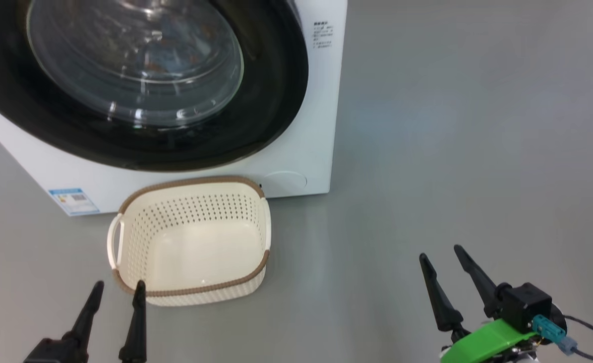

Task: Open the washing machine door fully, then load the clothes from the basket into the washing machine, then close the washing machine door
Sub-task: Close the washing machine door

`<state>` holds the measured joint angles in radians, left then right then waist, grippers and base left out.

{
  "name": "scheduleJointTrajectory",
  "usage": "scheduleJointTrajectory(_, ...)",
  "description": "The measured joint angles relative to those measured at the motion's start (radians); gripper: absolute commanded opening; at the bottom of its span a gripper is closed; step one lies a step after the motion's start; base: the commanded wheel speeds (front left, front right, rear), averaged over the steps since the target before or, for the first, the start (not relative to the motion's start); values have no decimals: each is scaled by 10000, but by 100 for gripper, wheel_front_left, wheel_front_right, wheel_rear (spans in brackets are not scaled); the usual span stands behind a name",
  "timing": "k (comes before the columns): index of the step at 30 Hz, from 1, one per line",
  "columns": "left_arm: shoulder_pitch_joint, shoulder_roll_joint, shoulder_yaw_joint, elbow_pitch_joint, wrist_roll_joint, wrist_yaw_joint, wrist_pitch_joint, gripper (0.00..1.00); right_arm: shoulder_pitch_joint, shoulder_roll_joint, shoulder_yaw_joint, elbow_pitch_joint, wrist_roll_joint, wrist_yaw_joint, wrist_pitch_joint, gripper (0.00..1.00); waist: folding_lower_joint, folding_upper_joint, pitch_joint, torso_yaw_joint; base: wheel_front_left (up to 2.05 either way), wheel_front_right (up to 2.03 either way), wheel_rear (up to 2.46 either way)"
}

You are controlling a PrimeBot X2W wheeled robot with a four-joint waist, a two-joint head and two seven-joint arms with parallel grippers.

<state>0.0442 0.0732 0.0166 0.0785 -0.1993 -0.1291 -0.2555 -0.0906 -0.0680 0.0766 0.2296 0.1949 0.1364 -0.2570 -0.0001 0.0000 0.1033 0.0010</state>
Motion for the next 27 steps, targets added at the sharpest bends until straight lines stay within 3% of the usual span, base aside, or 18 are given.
scheduleJointTrajectory(11,797,-226,324,-40,272,0,0,100,949,84,-460,-614,-261,0,2,100,1,0,-938,-96,0,0,0)
scheduleJointTrajectory(27,1108,-265,550,-286,535,0,0,100,1328,203,-991,-968,-261,0,0,100,1,0,-1379,58,0,0,0)
